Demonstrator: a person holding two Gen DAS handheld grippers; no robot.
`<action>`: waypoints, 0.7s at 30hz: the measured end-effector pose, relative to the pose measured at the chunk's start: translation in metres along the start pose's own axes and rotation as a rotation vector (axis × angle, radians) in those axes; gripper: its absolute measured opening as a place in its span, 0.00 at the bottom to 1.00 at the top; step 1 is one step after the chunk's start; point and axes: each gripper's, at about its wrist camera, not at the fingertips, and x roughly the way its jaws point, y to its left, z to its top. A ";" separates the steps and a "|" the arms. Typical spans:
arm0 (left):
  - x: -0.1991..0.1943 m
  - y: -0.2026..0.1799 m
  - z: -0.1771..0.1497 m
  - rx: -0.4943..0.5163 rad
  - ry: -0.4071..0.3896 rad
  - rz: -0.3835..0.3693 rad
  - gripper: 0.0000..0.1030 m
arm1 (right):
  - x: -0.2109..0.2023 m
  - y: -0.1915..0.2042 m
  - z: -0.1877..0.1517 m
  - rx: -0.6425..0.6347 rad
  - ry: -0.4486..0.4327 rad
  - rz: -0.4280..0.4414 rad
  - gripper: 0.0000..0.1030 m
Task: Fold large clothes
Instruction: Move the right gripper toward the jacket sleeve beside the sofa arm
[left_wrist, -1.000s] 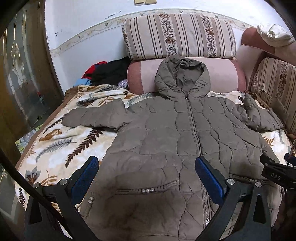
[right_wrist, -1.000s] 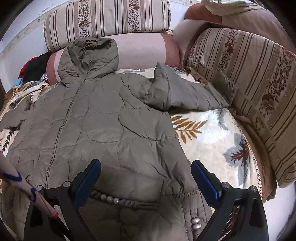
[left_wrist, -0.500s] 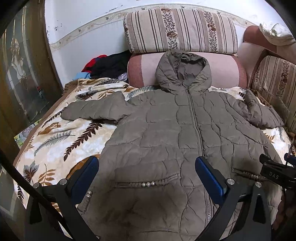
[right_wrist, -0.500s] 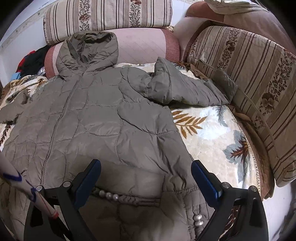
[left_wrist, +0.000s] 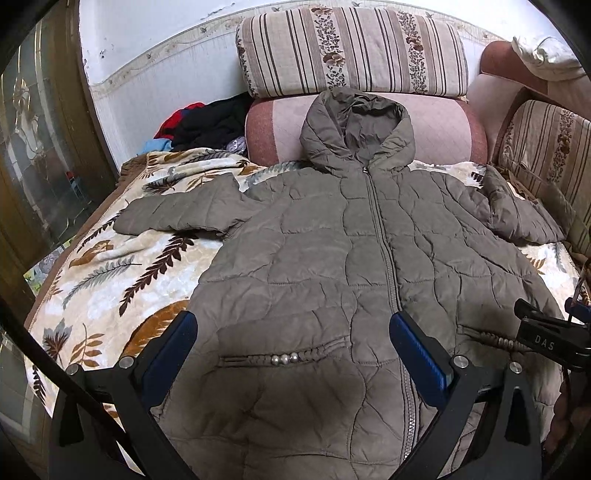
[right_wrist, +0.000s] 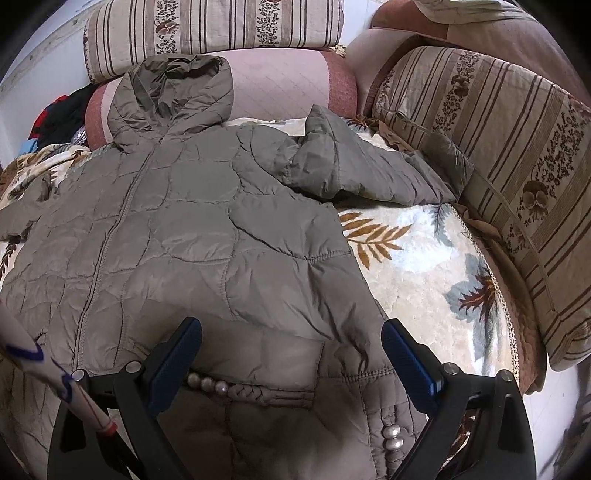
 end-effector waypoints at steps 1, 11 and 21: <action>0.000 0.000 0.000 0.000 0.001 -0.001 1.00 | 0.000 0.000 0.000 0.000 0.001 0.001 0.97; 0.007 -0.009 -0.001 0.001 0.030 -0.027 1.00 | 0.001 -0.010 0.000 0.023 -0.008 -0.003 0.97; 0.005 -0.006 -0.003 -0.010 0.042 -0.046 1.00 | -0.001 -0.011 -0.003 0.028 -0.014 0.028 0.93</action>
